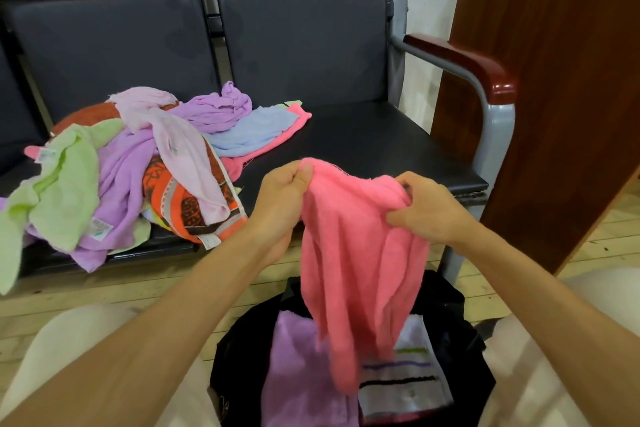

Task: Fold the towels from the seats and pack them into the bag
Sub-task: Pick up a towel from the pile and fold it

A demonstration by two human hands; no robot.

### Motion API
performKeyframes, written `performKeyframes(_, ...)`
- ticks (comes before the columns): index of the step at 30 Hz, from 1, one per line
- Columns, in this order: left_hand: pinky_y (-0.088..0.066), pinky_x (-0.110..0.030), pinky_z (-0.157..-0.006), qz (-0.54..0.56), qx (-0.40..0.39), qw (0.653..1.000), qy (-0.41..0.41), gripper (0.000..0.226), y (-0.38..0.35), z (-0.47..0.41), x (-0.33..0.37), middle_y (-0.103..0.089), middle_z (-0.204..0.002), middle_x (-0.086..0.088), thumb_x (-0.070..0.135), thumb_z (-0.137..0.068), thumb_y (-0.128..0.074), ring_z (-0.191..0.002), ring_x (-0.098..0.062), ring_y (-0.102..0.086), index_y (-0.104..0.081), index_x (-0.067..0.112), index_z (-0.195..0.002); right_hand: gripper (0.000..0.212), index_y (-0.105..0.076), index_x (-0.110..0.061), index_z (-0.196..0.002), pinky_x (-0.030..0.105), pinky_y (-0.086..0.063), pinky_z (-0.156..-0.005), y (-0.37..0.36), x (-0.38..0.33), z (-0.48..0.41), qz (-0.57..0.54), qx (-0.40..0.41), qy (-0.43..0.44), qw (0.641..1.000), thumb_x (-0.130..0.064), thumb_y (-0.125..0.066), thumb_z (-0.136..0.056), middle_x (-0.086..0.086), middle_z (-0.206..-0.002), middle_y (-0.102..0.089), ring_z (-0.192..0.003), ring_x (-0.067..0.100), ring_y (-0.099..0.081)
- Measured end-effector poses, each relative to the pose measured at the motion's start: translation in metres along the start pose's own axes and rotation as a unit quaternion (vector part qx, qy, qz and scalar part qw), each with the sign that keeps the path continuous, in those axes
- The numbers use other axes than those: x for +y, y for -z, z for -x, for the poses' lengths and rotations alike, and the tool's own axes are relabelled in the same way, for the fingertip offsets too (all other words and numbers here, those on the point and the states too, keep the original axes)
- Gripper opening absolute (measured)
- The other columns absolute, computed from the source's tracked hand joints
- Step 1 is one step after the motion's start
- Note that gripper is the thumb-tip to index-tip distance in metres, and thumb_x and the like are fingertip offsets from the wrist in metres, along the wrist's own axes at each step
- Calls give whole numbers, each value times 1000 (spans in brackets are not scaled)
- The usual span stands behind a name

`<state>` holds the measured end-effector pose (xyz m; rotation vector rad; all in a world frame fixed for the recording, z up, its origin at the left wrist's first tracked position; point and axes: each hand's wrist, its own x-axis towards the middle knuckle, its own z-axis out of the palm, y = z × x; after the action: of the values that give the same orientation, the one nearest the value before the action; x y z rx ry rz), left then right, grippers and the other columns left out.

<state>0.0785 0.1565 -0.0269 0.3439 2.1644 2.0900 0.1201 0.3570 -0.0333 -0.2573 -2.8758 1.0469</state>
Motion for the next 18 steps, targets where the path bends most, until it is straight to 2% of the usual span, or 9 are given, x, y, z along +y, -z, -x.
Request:
performKeyframes(3,-50,-38,-89,85,32,996,7,38,9,-5,7,-73,-104,-6,16,-103,-35,-104,-24,-66,-72,16,-95,10,-63,-9,-90,31,-41,-61,2,8,-3,11,-10,-47,999,-16,-64,-82,5,-88,-61,-84,24,-58)
performKeyframes(5,-51,-36,-87,164,81,983,27,31,21,-12,14,-72,-104,-8,15,-101,-39,-99,-22,-67,-70,10,-98,12,-65,-4,-76,30,-39,-59,3,14,-5,-24,-9,-91,996,-12,-60,-83,9,-76,-60,-73,24,-56)
performKeyframes(6,-51,-37,-88,212,108,970,45,27,30,-17,16,-71,-107,-10,16,-100,-42,-99,-22,-67,-68,7,-103,14,-68,-1,-77,30,-39,-60,3,16,-6,-62,-10,-114,992,-10,-58,-83,11,-75,-60,-71,24,-55)
performKeyframes(8,-54,-38,-88,268,158,948,74,27,50,-25,21,-68,-114,-12,19,-98,-46,-102,-24,-66,-63,3,-114,17,-73,0,-84,31,-46,-63,5,17,-6,-196,-31,-153,968,-7,-57,-84,16,-82,-66,-73,23,-59)
performKeyframes(11,-55,-35,-85,256,217,938,86,28,71,-30,19,-67,-118,-11,19,-97,-49,-105,-23,-65,-61,6,-118,25,-72,-8,-107,30,-51,-59,6,14,-4,-405,-92,-188,890,-10,-56,-88,11,-94,-68,-74,21,-63)
performKeyframes(14,-55,-28,-75,247,215,940,95,26,75,-31,17,-69,-107,-4,20,-97,-49,-98,-18,-66,-63,8,-116,28,-66,-14,-116,33,-48,-65,10,12,-6,-519,-56,-203,828,-20,-64,-88,5,-94,-66,-80,18,-61)
performKeyframes(16,-53,-23,-63,241,214,943,81,18,74,-31,18,-68,-92,-1,15,-96,-48,-80,-13,-65,-65,10,-101,36,-64,-9,-117,36,-50,-70,17,11,-6,-549,-42,-169,818,-17,-68,-82,7,-102,-70,-88,21,-65)
performKeyframes(17,-53,-21,-59,244,218,942,72,17,73,-31,18,-68,-88,0,12,-97,-47,-73,-10,-65,-64,11,-95,45,-62,-9,-121,37,-52,-74,20,12,-6,-552,-50,-136,821,-12,-70,-77,10,-108,-71,-94,23,-68)
performKeyframes(18,-53,-19,-57,254,224,939,62,18,74,-31,20,-67,-86,0,10,-97,-46,-68,-8,-65,-63,11,-92,54,-59,-11,-125,39,-54,-79,22,12,-6,-529,-45,-104,841,-6,-71,-73,11,-112,-70,-99,26,-68)
